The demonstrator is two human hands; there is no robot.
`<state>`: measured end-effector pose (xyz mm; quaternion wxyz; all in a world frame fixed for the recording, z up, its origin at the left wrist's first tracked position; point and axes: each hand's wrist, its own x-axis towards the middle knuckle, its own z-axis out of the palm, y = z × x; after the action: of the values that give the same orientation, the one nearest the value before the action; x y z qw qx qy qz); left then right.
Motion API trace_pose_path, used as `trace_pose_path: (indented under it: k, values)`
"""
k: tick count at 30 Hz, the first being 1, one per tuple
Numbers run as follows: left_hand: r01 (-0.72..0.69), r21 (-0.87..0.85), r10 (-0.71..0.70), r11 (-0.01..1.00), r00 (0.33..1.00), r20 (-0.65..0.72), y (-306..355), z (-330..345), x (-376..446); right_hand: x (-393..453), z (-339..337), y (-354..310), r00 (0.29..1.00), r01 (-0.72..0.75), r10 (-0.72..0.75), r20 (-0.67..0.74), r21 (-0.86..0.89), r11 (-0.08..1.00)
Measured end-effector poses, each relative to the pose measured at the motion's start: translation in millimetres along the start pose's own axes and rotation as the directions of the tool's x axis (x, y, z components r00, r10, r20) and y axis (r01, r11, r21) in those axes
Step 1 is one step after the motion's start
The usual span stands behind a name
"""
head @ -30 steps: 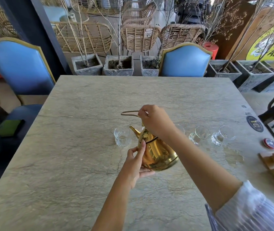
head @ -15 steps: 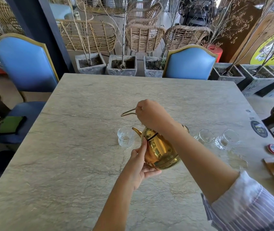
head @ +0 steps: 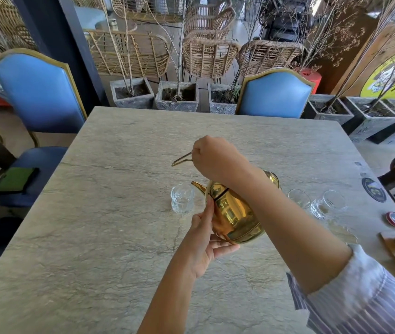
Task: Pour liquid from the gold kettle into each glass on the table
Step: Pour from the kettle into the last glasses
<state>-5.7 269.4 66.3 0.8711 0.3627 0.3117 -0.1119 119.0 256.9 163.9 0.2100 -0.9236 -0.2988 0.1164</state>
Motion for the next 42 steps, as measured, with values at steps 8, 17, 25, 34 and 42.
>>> trace_pose_path:
  k: [8,17,25,34,42]
  values:
    - [-0.009,-0.004,0.009,1.0,1.0,0.012,2,3,-6,-3,-7,-7,1.0,0.018,-0.018,0.006,-0.03,0.999]
    - [-0.002,-0.026,0.003,1.0,0.999,0.04,0,4,-9,-7,-13,-13,1.0,0.019,-0.019,0.009,-0.033,0.999]
    - [-0.019,-0.024,0.021,1.0,0.997,0.069,-2,5,-10,-8,-16,-15,1.0,0.028,-0.028,-0.005,-0.063,0.998]
    - [-0.02,0.003,0.019,1.0,0.998,0.065,-8,2,-5,-19,-20,-16,0.999,0.023,-0.026,-0.026,-0.115,0.993]
    - [-0.035,0.102,0.037,0.994,0.999,-0.013,-16,-7,4,-30,0,10,0.995,0.006,-0.004,-0.104,0.019,1.0]
